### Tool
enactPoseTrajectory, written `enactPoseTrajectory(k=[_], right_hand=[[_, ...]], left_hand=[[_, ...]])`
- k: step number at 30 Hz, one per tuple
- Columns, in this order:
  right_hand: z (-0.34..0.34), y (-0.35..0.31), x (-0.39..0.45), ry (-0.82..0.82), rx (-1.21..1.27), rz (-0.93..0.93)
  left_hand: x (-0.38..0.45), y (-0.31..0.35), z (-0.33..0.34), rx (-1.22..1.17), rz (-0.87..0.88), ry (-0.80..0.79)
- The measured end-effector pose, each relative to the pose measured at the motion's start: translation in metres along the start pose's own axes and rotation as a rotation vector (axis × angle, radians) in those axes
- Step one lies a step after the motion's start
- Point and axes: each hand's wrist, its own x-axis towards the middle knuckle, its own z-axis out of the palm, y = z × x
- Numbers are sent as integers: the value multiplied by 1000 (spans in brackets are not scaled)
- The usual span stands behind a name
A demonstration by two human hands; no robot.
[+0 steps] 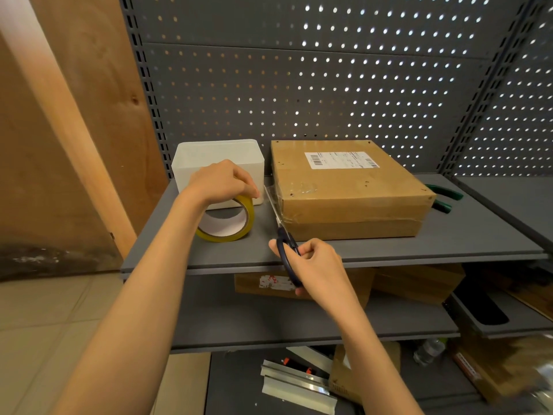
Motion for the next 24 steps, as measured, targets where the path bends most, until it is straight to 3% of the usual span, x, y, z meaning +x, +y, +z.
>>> enactPoseTrajectory(k=[24], right_hand=[[4, 12, 10, 14, 44, -16]], left_hand=[[1, 3, 2, 37, -12, 12]])
